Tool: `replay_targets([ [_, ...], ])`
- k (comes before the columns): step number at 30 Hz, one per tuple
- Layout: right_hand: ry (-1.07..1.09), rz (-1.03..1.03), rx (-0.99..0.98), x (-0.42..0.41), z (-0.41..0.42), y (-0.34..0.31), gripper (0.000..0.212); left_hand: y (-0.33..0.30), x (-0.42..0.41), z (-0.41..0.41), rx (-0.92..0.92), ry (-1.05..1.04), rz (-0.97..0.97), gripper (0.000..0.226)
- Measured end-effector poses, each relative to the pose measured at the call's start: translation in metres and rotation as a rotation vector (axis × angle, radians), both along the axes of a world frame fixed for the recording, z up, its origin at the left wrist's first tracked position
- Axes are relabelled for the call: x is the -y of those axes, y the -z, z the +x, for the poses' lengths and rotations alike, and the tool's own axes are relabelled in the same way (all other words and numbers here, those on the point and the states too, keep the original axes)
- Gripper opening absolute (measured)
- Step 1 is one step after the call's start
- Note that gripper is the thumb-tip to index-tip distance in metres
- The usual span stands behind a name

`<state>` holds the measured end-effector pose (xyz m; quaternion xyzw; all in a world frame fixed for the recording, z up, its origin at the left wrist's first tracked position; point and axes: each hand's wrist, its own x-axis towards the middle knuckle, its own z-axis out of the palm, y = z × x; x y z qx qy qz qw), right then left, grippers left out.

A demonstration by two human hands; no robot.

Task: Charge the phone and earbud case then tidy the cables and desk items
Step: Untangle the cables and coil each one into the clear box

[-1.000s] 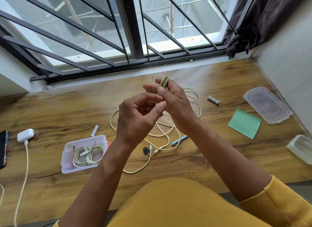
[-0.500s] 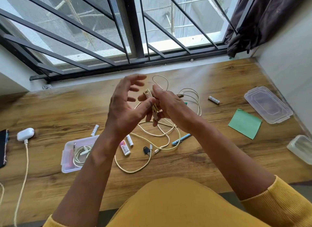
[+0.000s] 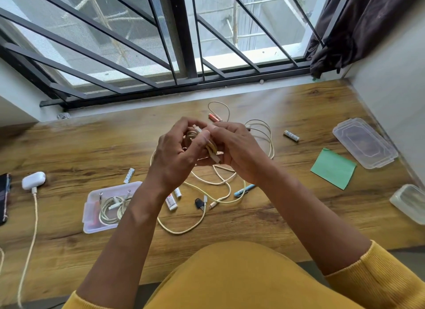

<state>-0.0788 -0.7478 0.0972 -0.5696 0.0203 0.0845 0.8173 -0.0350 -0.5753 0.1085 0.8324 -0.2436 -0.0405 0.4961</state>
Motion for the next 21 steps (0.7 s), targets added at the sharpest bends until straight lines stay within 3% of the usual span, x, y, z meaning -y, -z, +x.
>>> replay_targets([
  [4, 0.075, 0.000, 0.030, 0.002, -0.001, -0.004, 0.024, 0.006, 0.003, -0.005, -0.065, -0.206, -0.040, 0.034],
  [10, 0.133, -0.229, 0.110, -0.001, -0.004, -0.005, 0.023, 0.009, 0.006, -0.008, -0.212, -0.359, -0.176, 0.047],
  [14, 0.197, -0.435, 0.182, -0.010, -0.004, -0.002, 0.035, 0.007, 0.009, -0.009, -0.227, -0.418, -0.204, 0.050],
  [17, 0.210, -0.607, 0.278, -0.010, -0.003, 0.000, 0.034, 0.004, 0.009, -0.010, -0.241, -0.434, -0.213, 0.051],
  [21, 0.221, -0.671, 0.325, -0.009, -0.001, 0.004, 0.027, 0.003, 0.009, -0.011, -0.276, -0.448, -0.238, 0.039],
])
